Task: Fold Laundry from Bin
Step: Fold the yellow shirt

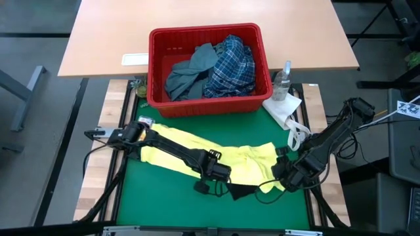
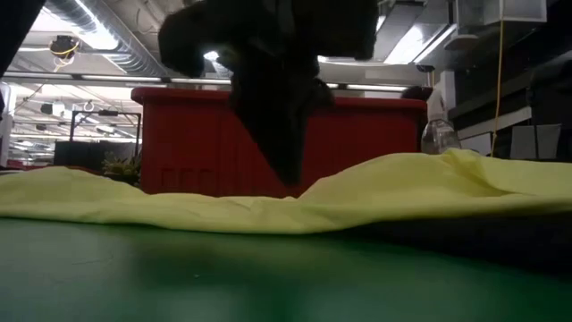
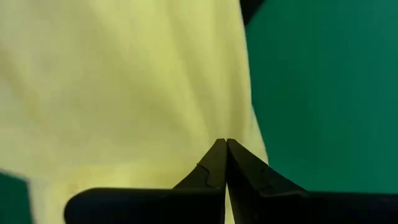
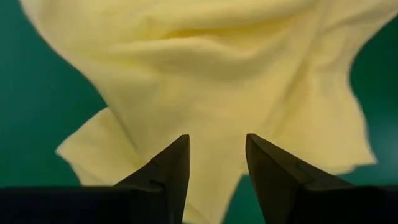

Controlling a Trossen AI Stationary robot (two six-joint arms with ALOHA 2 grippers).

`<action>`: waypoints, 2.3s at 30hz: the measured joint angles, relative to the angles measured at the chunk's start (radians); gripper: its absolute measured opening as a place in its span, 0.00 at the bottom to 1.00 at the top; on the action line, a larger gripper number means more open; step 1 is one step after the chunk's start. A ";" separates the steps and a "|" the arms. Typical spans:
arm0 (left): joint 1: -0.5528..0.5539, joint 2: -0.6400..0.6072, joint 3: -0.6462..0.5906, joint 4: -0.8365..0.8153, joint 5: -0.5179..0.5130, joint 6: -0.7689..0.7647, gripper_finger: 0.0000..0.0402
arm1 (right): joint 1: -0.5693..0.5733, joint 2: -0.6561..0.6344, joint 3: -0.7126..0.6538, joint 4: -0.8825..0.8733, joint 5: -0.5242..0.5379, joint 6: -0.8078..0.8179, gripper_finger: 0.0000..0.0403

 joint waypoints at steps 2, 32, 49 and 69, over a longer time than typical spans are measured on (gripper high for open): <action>-0.001 0.001 0.000 0.026 0.001 0.000 0.00 | 0.000 0.000 -0.043 0.041 0.000 0.000 0.39; -0.016 -0.009 -0.109 0.127 -0.003 -0.028 0.00 | 0.000 -0.002 -0.130 -0.143 -0.198 0.278 0.39; 0.013 -0.016 -0.022 0.538 -0.135 -0.130 0.06 | 0.000 -0.003 -0.002 -0.200 -0.152 0.224 0.39; 0.104 0.104 -0.021 0.793 -0.102 -0.716 0.38 | 0.000 -0.004 -0.002 -0.193 -0.100 0.222 0.39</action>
